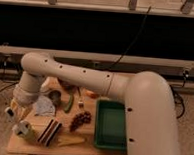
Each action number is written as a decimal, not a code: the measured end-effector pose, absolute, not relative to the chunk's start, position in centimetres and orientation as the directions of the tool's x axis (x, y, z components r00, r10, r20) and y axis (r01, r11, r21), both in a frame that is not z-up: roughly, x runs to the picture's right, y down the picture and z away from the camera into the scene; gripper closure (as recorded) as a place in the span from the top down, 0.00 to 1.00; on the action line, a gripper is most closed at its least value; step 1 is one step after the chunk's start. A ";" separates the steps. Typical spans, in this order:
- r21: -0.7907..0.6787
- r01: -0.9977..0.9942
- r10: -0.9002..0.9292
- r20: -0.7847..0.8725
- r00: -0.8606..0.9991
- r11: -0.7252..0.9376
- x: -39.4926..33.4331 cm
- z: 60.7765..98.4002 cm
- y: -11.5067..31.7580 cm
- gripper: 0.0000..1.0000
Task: Place brush in plastic cup
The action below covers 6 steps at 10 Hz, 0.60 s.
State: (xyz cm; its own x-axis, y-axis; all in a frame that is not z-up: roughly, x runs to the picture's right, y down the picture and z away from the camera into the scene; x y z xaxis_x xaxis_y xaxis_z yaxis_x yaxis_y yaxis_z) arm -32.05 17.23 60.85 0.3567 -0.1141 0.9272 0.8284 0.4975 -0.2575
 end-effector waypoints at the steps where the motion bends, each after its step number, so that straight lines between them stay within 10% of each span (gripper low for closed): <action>1: -0.264 0.828 -0.113 0.925 0.363 0.495 -32.0 61.3 17.4 0.33; 6: -0.289 0.823 -0.090 0.922 0.377 0.489 -31.9 62.5 18.0 0.61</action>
